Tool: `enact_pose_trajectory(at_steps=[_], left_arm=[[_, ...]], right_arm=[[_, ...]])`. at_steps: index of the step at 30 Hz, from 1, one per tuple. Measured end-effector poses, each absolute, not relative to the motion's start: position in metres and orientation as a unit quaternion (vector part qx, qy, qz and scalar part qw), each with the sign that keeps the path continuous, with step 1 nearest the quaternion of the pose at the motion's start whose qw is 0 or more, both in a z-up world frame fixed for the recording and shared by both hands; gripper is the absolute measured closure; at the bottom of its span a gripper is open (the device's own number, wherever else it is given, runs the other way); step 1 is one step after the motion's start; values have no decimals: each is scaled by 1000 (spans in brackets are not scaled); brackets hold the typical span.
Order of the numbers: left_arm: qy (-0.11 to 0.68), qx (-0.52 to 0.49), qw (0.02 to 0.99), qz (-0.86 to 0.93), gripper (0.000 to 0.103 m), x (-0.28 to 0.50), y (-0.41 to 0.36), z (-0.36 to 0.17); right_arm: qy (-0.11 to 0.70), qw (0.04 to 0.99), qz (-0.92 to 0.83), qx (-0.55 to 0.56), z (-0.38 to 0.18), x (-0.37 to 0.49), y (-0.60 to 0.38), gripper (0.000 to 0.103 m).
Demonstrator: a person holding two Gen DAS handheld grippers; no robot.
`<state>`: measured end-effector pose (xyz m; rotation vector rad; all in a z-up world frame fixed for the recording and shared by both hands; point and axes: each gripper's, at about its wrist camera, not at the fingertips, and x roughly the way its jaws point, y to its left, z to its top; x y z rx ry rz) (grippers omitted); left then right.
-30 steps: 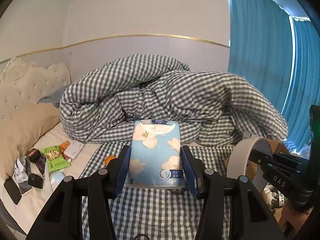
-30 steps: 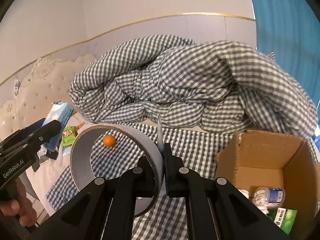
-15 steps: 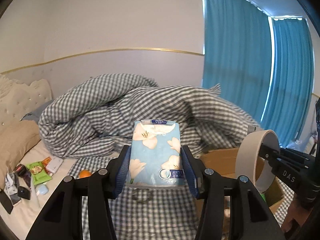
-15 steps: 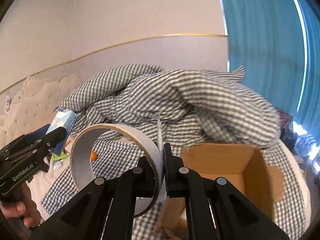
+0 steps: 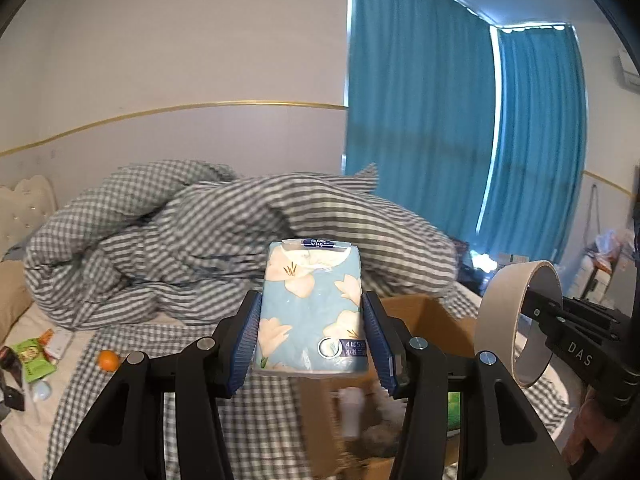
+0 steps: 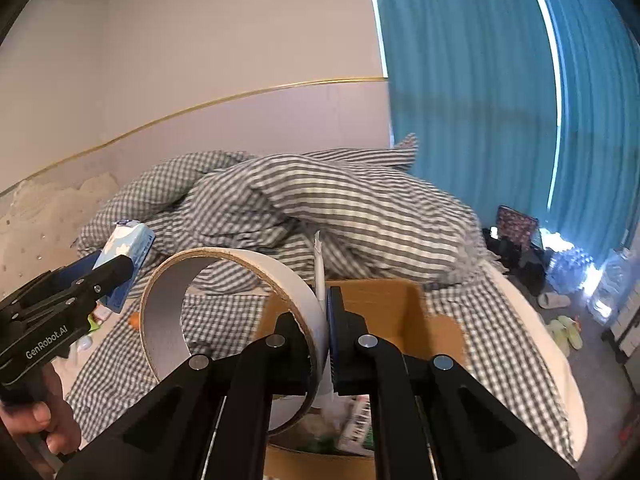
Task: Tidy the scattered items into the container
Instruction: 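Carry tissue pack and tape roll over the cardboard box and open both tools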
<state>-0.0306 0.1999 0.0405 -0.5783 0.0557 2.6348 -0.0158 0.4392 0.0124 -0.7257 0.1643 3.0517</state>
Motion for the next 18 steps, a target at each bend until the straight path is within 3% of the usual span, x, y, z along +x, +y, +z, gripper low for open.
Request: enact_pose_trajectory(at_steps=[16,17,18], left_arm=[[61,-274,278,919,49,-61,296,-14],[62,-277,281,917,43,-63,298,-17],[63,-280,285,915,28,-65,301,-19]], right_arm=[[74,41,966,-246,-12,-29,510,97],[74,41,965,-247,-13,-30,510,97],[73,41,965,-249,-16,-31,511,97]])
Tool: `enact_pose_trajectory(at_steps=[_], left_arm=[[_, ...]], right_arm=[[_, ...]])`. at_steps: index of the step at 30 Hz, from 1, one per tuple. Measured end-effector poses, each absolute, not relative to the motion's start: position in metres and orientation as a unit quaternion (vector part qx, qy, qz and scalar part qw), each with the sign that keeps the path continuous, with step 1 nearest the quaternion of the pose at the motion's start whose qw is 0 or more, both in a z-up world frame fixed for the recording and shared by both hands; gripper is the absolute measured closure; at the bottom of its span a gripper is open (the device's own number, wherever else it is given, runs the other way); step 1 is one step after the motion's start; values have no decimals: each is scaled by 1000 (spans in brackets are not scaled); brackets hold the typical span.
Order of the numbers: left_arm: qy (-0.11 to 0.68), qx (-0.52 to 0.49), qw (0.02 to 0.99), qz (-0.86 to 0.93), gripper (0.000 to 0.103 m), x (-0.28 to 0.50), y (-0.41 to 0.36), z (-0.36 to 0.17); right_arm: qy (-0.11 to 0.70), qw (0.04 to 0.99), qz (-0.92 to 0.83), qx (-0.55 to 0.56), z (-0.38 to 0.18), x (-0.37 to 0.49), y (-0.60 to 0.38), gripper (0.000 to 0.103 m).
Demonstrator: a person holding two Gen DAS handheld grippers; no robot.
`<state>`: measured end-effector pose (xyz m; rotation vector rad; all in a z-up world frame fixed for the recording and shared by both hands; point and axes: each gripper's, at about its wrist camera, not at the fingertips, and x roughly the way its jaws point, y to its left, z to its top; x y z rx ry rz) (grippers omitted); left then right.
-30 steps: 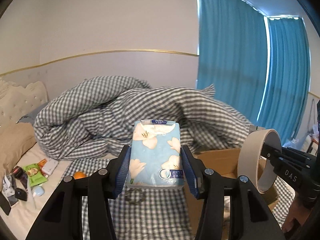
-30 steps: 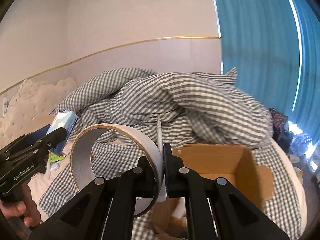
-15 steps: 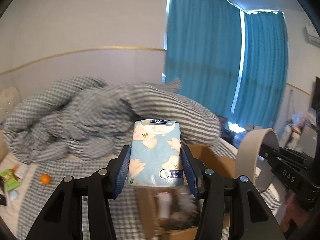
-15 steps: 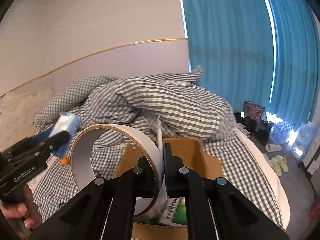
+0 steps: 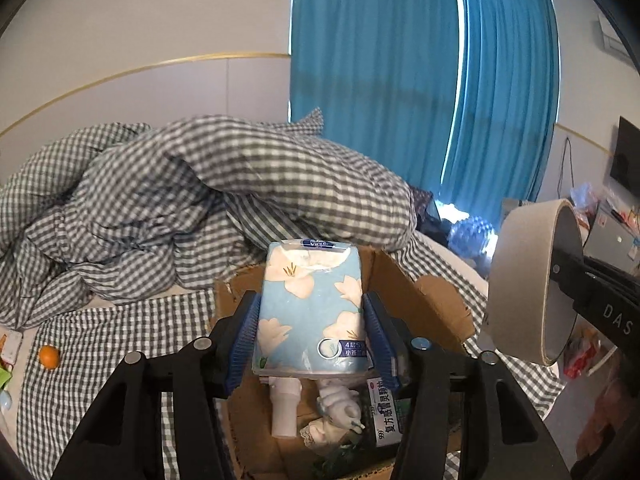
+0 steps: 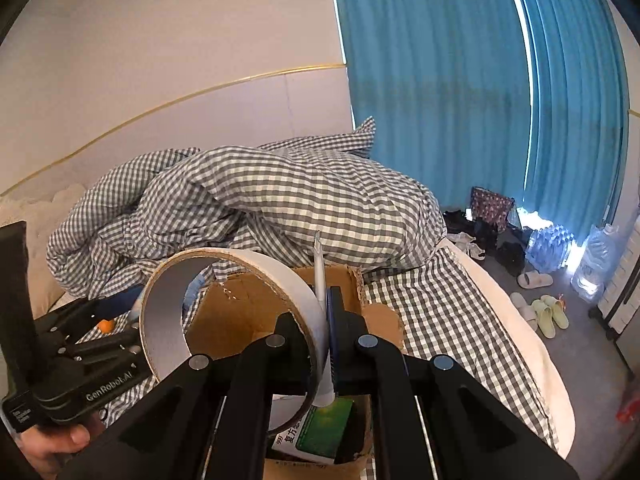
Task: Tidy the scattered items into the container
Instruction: 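Carry tissue pack and tape roll over the cardboard box and open both tools, then withdraw both tools from the box toward the hair tie and bracelet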
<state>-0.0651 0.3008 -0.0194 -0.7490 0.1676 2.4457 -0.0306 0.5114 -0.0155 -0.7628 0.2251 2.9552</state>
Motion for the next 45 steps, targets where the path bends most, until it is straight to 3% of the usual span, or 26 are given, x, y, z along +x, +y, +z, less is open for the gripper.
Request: enact_pose_trajectory(at_steps=[2,3,23,24,26,27,28,45], left_arm=[[62,-279,294,912,7,-65,303,-22],[60,-274,298,913,5,-65,302,-22],[41,-269,227,935,5,-90,227,-14],[41,-270,226,935,5,-91,224,-15],[38,-271,224,935,5,-92,220,-15],[36,-272,224,935,5,-92,218,-14],[34,-272,225,935,5,-92,216,-14],[16,-260,211,942,5,-85,180,-5]], right_arm=[[74,40,964,-252,-20,-35,512,97],[74,39,964,-254,-22,-37,511,97],[67,13,956,-284,-47,-80,469,95],[71,17,955,-287,-49,-81,468,91],[76,26,953,-291,-51,-82,469,61],[75,35,953,-292,-51,-82,468,32],[73,41,953,-291,-50,-81,467,17],[57,44,960,-271,-28,-73,444,12]])
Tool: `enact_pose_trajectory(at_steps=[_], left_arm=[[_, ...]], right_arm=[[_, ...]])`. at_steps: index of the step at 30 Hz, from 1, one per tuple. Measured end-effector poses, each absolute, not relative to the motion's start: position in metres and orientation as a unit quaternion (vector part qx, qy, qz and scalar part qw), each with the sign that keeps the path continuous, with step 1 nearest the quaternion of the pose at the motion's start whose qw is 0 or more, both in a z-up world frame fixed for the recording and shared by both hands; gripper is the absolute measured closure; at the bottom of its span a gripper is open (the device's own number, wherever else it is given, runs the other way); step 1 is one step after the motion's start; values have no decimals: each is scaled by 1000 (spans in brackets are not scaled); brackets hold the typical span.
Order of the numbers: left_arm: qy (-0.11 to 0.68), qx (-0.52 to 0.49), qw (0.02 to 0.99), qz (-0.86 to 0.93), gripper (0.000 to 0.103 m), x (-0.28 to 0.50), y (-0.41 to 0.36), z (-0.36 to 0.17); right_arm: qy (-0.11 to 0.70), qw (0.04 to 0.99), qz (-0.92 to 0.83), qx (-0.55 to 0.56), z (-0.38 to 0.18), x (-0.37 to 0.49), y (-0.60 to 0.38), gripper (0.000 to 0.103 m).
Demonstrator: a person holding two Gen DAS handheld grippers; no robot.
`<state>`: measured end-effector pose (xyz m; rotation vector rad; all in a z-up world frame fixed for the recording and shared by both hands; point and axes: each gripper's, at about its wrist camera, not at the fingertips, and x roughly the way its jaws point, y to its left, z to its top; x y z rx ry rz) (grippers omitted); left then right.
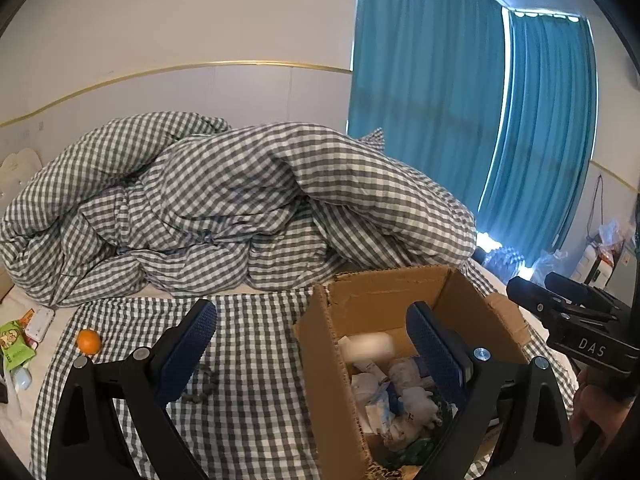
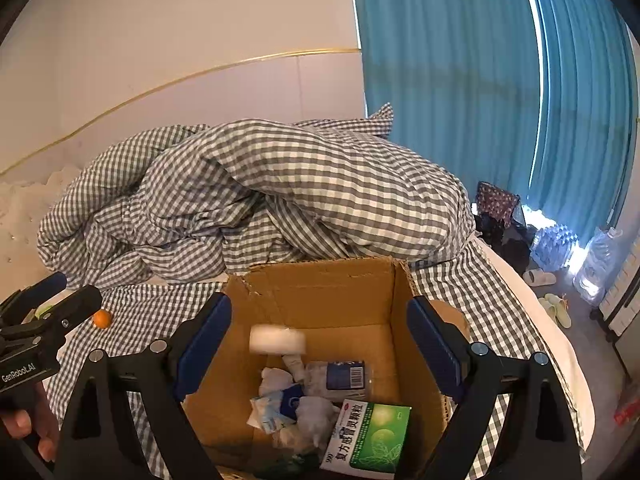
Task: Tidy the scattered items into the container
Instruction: 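Withdraw both tools from the box toward the hair tie and bracelet, then grasp the black hair tie with the left tool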
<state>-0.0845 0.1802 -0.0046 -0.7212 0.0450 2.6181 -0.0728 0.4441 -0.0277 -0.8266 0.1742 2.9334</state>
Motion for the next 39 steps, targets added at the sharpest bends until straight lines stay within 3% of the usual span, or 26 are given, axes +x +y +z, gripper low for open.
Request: enact_pose_trajectory(at_steps=[6,22,31,39], left_arm=[[22,-251,181,951,3,-77,148,-3],[-21,-259,55,964,0,-82,-16,-4],[-16,-278,2,961,0,-70,-84,-33],[13,-328,3,945,0,-58,-96,-88]], right_arm=[[56,38,964,-257,-17,-68,417,0],[19,-25,969,-246,-7,-76,299,0],[3,-68,963,-260,-23,-91,245,0],[-10,-99,953,-285,-46,-102,212,0]])
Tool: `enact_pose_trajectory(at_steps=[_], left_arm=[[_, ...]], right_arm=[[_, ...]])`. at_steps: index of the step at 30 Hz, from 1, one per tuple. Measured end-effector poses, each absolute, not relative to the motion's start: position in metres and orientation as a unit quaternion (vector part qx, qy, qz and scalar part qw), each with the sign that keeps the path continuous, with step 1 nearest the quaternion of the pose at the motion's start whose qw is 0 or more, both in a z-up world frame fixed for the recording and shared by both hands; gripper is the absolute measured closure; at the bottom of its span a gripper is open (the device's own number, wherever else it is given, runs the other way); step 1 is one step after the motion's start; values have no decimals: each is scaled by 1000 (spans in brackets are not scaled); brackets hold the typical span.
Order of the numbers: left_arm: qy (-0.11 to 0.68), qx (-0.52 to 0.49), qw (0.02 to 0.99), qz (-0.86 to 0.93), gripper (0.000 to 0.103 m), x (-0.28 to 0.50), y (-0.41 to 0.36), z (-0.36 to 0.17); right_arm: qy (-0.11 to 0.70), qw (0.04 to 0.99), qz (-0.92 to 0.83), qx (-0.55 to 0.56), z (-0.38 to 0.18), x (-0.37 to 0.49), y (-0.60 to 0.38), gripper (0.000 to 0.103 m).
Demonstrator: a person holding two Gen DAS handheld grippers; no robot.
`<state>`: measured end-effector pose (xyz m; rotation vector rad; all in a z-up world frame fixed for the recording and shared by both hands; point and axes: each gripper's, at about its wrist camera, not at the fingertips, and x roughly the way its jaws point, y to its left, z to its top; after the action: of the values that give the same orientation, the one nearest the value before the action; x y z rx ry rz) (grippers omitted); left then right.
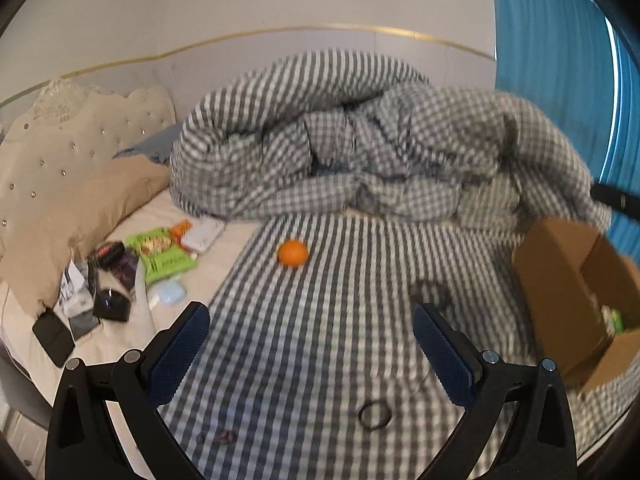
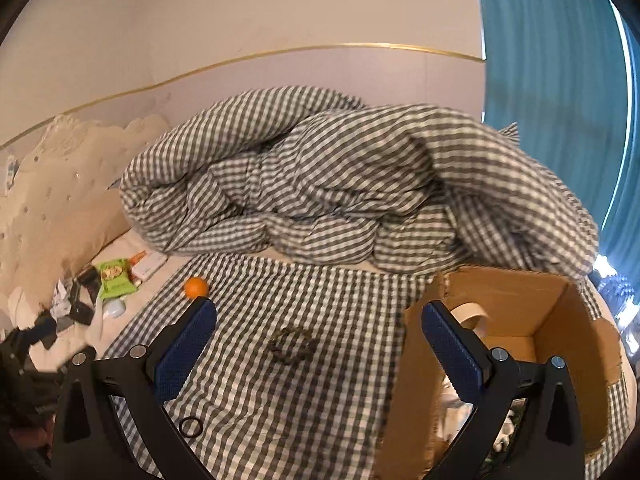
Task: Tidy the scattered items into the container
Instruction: 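Grasp the black hair tie with the left tool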
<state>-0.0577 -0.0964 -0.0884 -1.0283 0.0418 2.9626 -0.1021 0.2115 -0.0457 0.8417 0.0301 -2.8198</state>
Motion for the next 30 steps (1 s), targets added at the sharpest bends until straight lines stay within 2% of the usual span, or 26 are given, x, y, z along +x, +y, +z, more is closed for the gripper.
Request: enact_pose_trajectory(at_steps=[11,16,18,25,26,28,30], left_arm=[[49,-406,34,912,1,-61,-81,-176],[50,-442,41,895,15,-73,-73,-209],[50,-457,45,887,26,-78,-70,-221],[25,-487,69,870,29,-84,-65,-245],[24,-491,70,868,37,-84,-64,-248],[28,-498,70,864,44,-86,-62,-254],[30,-502,71,862,47,-87,-60,-259]], right_arm=[[33,125,-939,318,-82,-122,182,0],[38,128,-932,338,-103,-140,171,0],[39,129,-929,345,-110,-145,168,0],[46,135,-920,365,-134,-164,159,0],[48,134,-919,366,-136,-165,158,0],[46,136,-918,370,-140,-170,156,0],[45,137,-916,374,-145,-175,154,0]])
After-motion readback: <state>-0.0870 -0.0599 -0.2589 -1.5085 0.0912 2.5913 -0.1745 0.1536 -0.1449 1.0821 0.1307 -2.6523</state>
